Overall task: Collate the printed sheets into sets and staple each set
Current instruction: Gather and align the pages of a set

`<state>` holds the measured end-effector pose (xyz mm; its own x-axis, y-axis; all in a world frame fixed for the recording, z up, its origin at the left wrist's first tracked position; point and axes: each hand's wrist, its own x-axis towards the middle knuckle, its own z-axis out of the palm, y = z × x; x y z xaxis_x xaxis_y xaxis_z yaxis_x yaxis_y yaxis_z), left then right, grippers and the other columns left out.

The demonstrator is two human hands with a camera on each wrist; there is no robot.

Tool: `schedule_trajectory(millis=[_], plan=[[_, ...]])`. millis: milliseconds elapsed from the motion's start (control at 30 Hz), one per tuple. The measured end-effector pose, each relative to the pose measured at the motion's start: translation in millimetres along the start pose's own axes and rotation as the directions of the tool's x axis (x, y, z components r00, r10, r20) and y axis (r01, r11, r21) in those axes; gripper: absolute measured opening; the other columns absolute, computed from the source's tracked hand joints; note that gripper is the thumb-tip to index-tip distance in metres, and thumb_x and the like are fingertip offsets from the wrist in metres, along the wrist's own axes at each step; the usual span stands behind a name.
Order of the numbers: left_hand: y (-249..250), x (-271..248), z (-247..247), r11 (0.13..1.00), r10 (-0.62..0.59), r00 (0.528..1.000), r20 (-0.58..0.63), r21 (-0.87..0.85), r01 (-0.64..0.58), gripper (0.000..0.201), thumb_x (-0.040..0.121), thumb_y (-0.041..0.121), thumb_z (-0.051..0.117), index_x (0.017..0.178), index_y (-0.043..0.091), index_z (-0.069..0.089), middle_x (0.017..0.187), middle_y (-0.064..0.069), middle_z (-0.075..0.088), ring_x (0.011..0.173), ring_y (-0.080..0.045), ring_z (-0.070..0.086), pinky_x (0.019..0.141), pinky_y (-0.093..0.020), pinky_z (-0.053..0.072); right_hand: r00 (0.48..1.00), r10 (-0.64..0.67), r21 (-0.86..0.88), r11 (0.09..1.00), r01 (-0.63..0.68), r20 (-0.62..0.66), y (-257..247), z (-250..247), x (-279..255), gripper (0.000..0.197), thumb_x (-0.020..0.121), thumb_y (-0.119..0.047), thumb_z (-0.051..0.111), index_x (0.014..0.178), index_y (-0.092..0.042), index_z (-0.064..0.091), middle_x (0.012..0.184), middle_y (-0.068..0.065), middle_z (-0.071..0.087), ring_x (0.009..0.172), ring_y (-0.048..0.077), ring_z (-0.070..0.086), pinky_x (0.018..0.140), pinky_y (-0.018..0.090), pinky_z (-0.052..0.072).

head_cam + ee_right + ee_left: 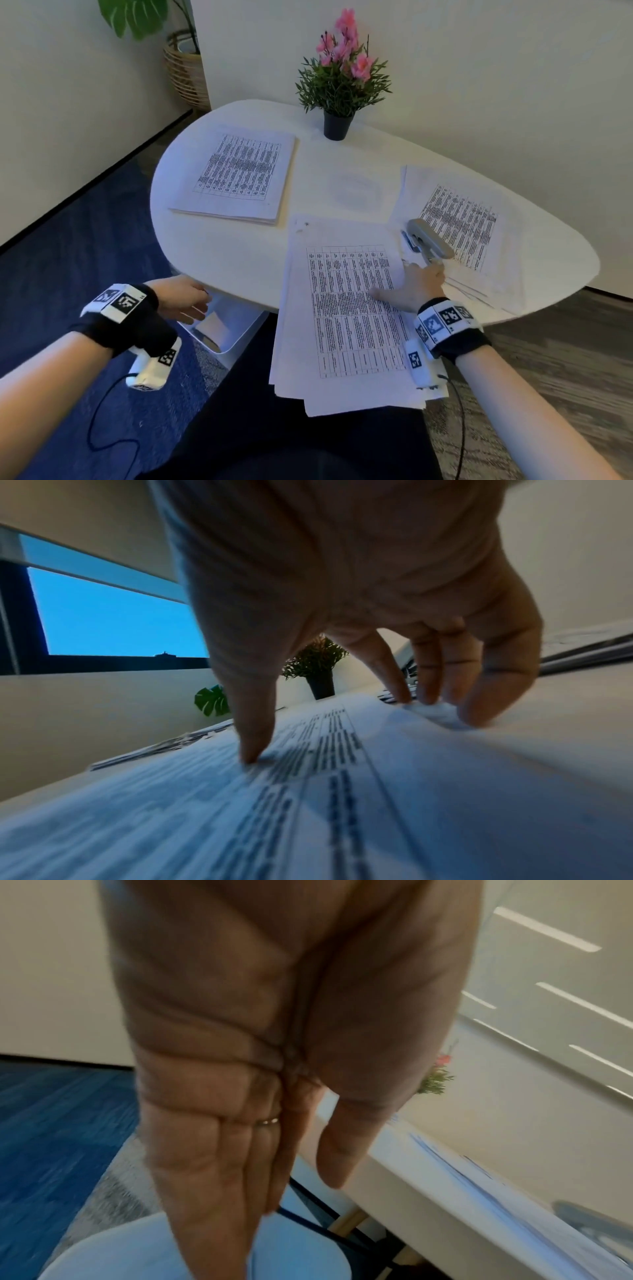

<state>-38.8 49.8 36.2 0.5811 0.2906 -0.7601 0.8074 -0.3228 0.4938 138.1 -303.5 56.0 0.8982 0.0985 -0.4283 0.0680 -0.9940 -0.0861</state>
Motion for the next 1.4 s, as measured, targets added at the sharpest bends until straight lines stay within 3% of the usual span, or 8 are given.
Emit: schedule_trajectory(millis=[133, 267, 433, 533, 767, 1067, 1167, 1400], plan=[[28, -19, 3, 0.984, 0.106, 0.994, -0.012, 0.146, -0.103, 0.027, 0.099, 0.025, 0.049, 0.096, 0.003, 0.065, 0.09, -0.004, 0.074, 0.071, -0.008, 0.069, 0.052, -0.016, 0.047, 1.0, 0.018, -0.001, 1.0, -0.018, 0.003, -9, -4, -10, 0.119, 0.056, -0.075, 0.07, 0.138, 0.0, 0.027, 0.143, 0.028, 0.026, 0.126, 0.039, 0.039, 0.087, 0.041, 0.046], [57, -24, 17, 0.95, 0.31, 0.944, -0.113, 0.076, -0.303, 0.02, 0.096, 0.022, 0.054, 0.094, 0.005, 0.065, 0.095, -0.005, 0.073, 0.083, -0.017, 0.069, 0.058, -0.018, 0.048, 0.998, -0.058, -0.043, 0.997, 0.059, 0.021, -17, -7, -4, 0.071, 0.055, -0.076, 0.068, 0.072, -0.013, 0.039, 0.069, 0.002, 0.038, 0.056, 0.012, 0.035, 0.044, 0.024, 0.026], [84, -22, 42, 0.914, 0.394, 0.917, -0.068, 0.128, -0.384, 0.045, 0.093, 0.023, 0.058, 0.133, 0.004, 0.049, 0.125, -0.01, 0.06, 0.105, -0.025, 0.063, 0.095, -0.037, 0.051, 1.0, -0.018, 0.05, 0.999, 0.017, 0.008, -21, -10, -10, 0.068, 0.055, -0.07, 0.074, 0.072, -0.014, 0.038, 0.07, 0.001, 0.039, 0.059, 0.012, 0.038, 0.049, 0.027, 0.031], [96, -22, 53, 0.911, 0.404, 0.913, -0.061, 0.116, -0.395, 0.058, 0.092, 0.024, 0.06, 0.14, -0.001, 0.038, 0.13, -0.012, 0.058, 0.105, -0.026, 0.063, 0.098, -0.04, 0.048, 0.999, 0.043, 0.02, 0.999, -0.043, 0.009, -23, -10, -11, 0.091, 0.059, -0.065, 0.076, 0.116, -0.002, 0.046, 0.121, 0.019, 0.049, 0.119, 0.033, 0.044, 0.095, 0.043, 0.04], [107, -18, 68, 0.931, 0.365, 0.927, -0.083, 0.018, -0.365, 0.072, 0.09, 0.024, 0.064, 0.146, -0.002, 0.026, 0.131, -0.015, 0.055, 0.098, -0.022, 0.061, 0.089, -0.029, 0.05, 0.996, 0.09, 0.312, 0.947, -0.083, -0.008, -33, -10, -21, 0.119, 0.063, -0.034, 0.086, 0.143, 0.004, 0.007, 0.141, 0.027, 0.033, 0.123, 0.035, 0.046, 0.098, 0.037, 0.044], [108, -25, 65, 0.928, 0.348, 0.933, -0.095, -0.109, -0.357, 0.063, 0.089, 0.021, 0.065, 0.141, 0.001, 0.035, 0.134, -0.015, 0.049, 0.109, -0.025, 0.055, 0.089, -0.03, 0.047, 0.928, -0.301, 0.637, 0.676, 0.37, -0.22, -17, -40, -39, 0.039, 0.062, -0.022, 0.088, 0.087, -0.012, 0.06, 0.081, -0.002, 0.066, 0.079, 0.012, 0.065, 0.075, 0.033, 0.055], [117, -35, 58, 0.854, 0.491, 0.858, -0.152, -0.111, -0.508, 0.027, 0.086, 0.024, 0.069, 0.109, 0.015, 0.058, 0.116, -0.002, 0.06, 0.09, -0.011, 0.058, 0.09, -0.029, 0.046, 0.884, -0.342, 0.771, 0.449, 0.452, -0.319, -18, -65, -52, 0.03, 0.064, -0.008, 0.085, 0.082, -0.017, 0.063, 0.075, -0.008, 0.068, 0.066, -0.001, 0.067, 0.067, 0.023, 0.057], [164, -75, 57, 0.533, 0.722, 0.517, -0.46, -0.105, -0.839, 0.031, 0.095, 0.02, 0.056, 0.125, 0.018, 0.052, 0.117, 0.004, 0.063, 0.108, -0.015, 0.061, 0.095, -0.042, 0.05, 0.806, -0.129, 0.797, 0.123, 0.592, -0.578, -25, -98, -55, 0.03, 0.069, -0.01, 0.082, 0.095, -0.008, 0.066, 0.089, 0.002, 0.071, 0.08, 0.008, 0.069, 0.07, 0.021, 0.056]])
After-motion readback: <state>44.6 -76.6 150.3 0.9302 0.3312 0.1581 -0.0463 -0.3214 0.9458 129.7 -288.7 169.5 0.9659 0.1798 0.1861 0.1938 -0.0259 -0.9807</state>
